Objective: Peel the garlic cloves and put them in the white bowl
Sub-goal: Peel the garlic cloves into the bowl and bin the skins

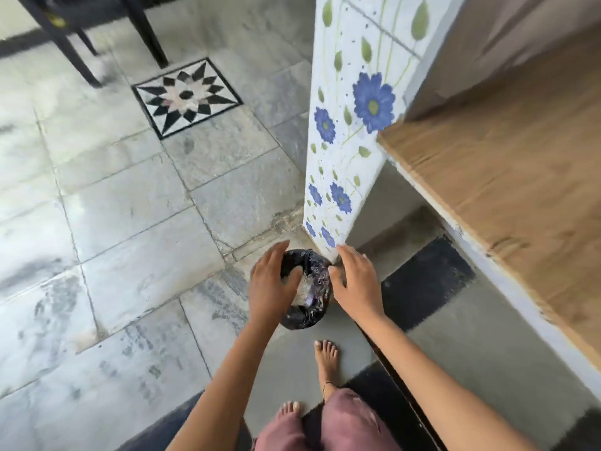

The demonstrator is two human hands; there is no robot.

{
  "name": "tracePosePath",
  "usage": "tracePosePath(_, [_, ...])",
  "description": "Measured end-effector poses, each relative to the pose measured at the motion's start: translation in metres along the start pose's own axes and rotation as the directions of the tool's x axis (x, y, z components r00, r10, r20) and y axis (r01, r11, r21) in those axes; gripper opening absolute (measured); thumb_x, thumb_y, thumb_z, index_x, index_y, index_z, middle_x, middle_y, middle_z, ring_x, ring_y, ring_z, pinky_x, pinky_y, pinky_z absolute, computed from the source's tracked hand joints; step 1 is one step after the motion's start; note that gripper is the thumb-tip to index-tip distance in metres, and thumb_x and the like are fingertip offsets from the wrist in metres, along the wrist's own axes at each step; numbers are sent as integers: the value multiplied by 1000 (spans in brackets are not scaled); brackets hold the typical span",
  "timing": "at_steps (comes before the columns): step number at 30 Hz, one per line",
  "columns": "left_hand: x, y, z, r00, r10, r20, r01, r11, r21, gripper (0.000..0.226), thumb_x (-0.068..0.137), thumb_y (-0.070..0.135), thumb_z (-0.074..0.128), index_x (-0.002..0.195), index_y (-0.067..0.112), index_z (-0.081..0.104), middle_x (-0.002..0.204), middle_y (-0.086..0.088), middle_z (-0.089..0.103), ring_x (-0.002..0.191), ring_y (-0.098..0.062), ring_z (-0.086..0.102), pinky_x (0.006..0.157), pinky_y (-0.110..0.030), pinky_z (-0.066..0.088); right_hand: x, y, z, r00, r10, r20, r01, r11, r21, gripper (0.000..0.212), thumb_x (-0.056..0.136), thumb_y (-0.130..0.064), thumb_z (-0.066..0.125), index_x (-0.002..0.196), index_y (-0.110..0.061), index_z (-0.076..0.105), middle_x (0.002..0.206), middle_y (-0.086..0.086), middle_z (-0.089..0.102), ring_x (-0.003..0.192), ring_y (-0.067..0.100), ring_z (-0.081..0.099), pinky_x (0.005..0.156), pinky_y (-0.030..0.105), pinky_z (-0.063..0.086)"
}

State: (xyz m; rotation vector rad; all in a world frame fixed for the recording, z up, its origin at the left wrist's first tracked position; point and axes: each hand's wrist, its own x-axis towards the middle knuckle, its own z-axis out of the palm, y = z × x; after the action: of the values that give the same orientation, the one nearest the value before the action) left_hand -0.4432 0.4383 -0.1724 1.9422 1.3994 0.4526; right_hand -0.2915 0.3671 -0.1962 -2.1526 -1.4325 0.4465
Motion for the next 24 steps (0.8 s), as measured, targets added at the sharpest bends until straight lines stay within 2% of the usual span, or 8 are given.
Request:
tracePosePath(4, [-40,62,-35,969,247,-32,-247,969,-4,47,88,21,62,134,19,50,134,2,55,121,-21,50,101,-34,35,-59,-29,-68,969,-10,-248,5,1000,-19,50,90,-30,40,128,-1,53,128,15,58,116,30,54,97,39,45])
tracePosePath(9, [-72,129,-39,862,507,28,-506,862,-42,50,85,31,55,132,14,52,133,-2,56,119,-23,54,97,-40,43,-121,-33,-141,879,54,-474,-114,988,-100,51,93,-34,38,129,-2,55,130,14,58,121,28,54,99,39,43])
tracePosePath(12, [-85,179,-22,779,621,87,-618,784,-64,50,88,26,59,136,15,48,137,-3,51,122,-24,51,99,-43,44,-160,-13,-185,782,115,-613,-237,964,-122,50,93,-35,38,125,-1,58,125,14,61,115,29,58,95,38,46])
tracePosePath(16, [-113,249,25,602,779,177,-770,624,-128,46,87,27,60,131,15,51,134,-3,53,115,-27,55,94,-41,46,-217,30,-238,609,195,-769,-405,910,-90,47,91,-31,42,117,2,62,116,16,65,105,31,63,90,38,50])
tracePosePath(18, [-129,278,52,536,816,218,-802,572,-170,45,87,25,61,130,13,53,133,-3,54,113,-28,57,91,-38,46,-242,54,-257,534,240,-811,-490,869,-66,46,89,-30,43,115,2,63,112,17,67,101,32,64,87,39,52])
tracePosePath(21, [-155,314,92,459,848,264,-827,517,-222,43,86,18,65,127,9,55,130,-5,56,110,-29,58,87,-35,45,-278,89,-282,460,320,-828,-594,804,-19,47,89,-31,42,114,3,63,111,18,67,99,33,65,85,40,53])
tracePosePath(24, [-179,345,133,433,854,290,-843,497,-205,41,84,16,66,124,10,58,128,-4,57,106,-28,61,86,-33,46,-309,127,-300,445,370,-816,-658,753,-17,49,89,-32,40,118,1,61,114,17,66,103,32,64,88,40,51])
